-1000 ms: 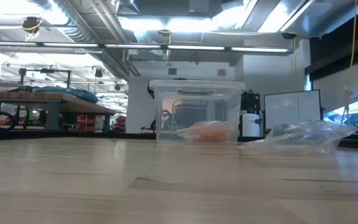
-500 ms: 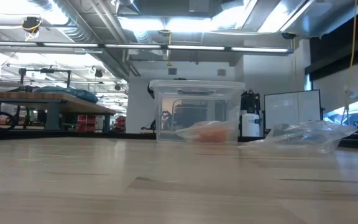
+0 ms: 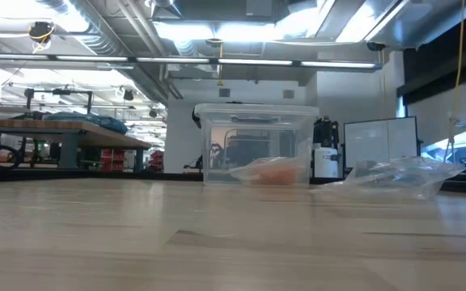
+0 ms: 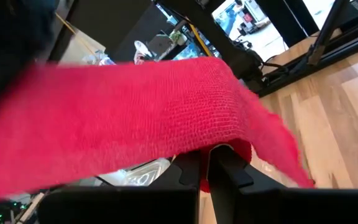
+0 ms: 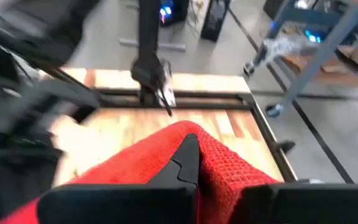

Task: Roll bandage
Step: Roll the red bandage

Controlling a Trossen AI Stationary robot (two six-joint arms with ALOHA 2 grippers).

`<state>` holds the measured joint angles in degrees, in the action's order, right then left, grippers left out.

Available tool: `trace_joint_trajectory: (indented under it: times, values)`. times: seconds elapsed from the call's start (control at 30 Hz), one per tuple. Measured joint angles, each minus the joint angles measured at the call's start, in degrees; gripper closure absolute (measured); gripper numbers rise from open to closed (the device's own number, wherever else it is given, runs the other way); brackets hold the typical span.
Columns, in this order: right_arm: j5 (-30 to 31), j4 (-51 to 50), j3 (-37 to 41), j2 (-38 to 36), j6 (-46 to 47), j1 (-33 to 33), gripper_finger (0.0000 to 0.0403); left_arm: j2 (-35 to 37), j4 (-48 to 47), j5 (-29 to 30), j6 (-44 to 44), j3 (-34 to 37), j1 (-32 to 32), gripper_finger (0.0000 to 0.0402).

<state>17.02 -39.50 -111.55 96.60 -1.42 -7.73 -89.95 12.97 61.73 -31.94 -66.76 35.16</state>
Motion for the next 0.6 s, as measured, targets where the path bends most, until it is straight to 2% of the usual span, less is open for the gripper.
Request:
trace_joint_trajectory:
  times: [0.3, 0.4, 0.6]
  values:
    - [-6.06, 0.23, 8.76, -0.02, 7.42, 5.34, 0.0386, 0.0, -0.16, -0.07, 0.23, 0.0, 0.02, 0.0398]
    - [-6.5, 0.44, 11.36, -0.02, 9.51, 6.27, 0.0351, 0.0, -0.26, -0.05, 0.21, 0.0, 0.0, 0.0398]
    - [-7.84, 0.1, 14.18, -0.02, 10.72, 6.62, 0.0242, 0.0, -0.5, -0.09, 0.3, 0.0, 0.0, 0.0398]
